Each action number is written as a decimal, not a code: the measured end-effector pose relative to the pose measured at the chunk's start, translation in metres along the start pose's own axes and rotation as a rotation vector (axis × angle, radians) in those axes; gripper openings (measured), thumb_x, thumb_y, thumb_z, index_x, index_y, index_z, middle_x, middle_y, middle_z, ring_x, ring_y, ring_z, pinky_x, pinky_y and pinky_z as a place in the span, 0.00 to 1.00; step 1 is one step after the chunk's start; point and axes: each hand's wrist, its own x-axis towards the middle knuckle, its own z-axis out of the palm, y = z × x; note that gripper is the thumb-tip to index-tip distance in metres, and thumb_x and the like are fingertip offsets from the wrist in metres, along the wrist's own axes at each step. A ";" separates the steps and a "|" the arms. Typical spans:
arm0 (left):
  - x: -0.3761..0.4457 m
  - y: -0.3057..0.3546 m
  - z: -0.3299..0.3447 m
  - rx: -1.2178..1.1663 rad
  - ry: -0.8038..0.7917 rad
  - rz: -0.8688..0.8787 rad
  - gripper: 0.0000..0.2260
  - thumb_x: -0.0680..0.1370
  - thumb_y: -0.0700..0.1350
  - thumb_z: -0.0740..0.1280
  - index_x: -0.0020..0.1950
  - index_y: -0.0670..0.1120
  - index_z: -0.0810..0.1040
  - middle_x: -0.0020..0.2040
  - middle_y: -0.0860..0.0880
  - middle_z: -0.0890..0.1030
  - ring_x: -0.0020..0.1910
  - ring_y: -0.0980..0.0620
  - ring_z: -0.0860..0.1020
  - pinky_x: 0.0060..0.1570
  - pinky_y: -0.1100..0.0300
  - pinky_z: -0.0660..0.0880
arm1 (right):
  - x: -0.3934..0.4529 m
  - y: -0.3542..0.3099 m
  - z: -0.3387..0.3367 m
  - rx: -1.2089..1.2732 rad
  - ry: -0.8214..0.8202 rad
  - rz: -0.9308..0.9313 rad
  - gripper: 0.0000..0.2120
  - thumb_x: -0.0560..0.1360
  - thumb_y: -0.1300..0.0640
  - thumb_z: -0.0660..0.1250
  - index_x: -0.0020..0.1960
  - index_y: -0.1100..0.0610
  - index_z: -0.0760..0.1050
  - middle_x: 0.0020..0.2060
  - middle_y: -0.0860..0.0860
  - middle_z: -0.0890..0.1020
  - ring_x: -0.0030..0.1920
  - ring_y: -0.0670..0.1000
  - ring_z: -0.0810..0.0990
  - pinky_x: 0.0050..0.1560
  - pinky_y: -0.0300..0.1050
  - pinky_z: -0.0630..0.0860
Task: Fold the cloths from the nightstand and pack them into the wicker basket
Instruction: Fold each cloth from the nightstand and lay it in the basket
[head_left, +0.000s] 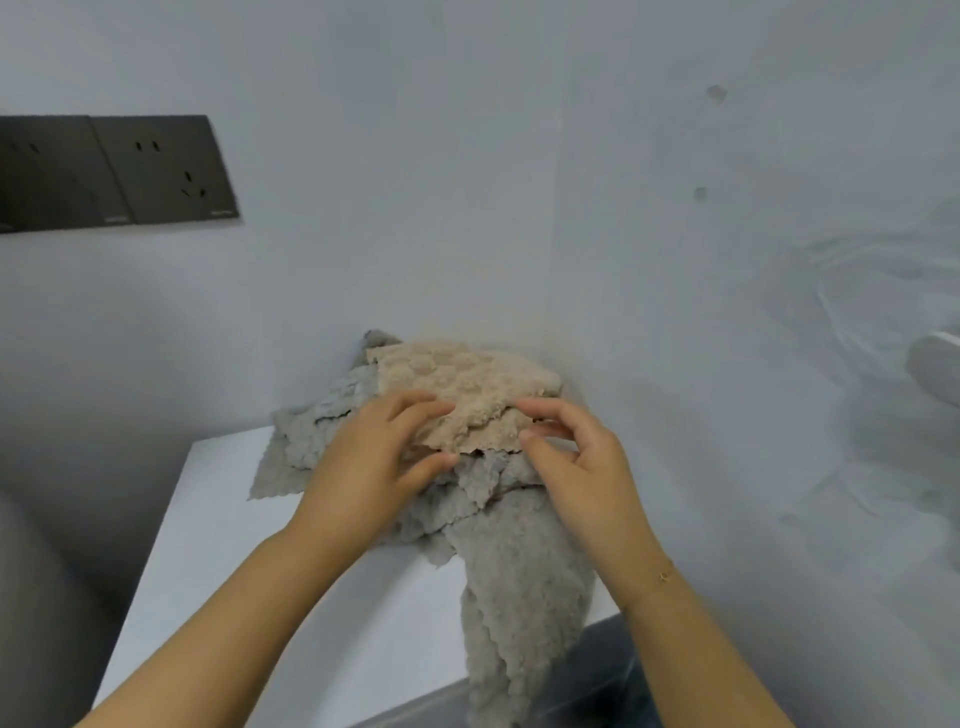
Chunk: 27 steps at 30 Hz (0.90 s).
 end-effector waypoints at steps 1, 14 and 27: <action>0.005 -0.001 0.003 0.008 -0.001 0.001 0.16 0.76 0.56 0.68 0.62 0.55 0.78 0.57 0.63 0.74 0.56 0.60 0.71 0.55 0.64 0.68 | 0.004 0.002 -0.001 0.009 0.010 0.002 0.11 0.78 0.59 0.66 0.56 0.46 0.79 0.53 0.44 0.79 0.50 0.39 0.78 0.52 0.37 0.77; 0.021 0.026 -0.024 -0.520 0.121 -0.191 0.27 0.74 0.59 0.71 0.42 0.32 0.77 0.32 0.36 0.74 0.33 0.51 0.69 0.34 0.58 0.66 | 0.014 0.017 0.014 -0.405 0.068 -0.250 0.29 0.75 0.46 0.70 0.73 0.50 0.66 0.70 0.46 0.67 0.71 0.46 0.64 0.70 0.44 0.66; 0.009 0.035 -0.114 -0.441 0.080 -0.187 0.13 0.67 0.58 0.70 0.39 0.50 0.83 0.37 0.40 0.80 0.34 0.50 0.75 0.36 0.57 0.72 | 0.010 -0.055 -0.017 0.113 0.176 -0.311 0.16 0.75 0.71 0.65 0.48 0.51 0.83 0.43 0.44 0.85 0.47 0.41 0.82 0.49 0.33 0.76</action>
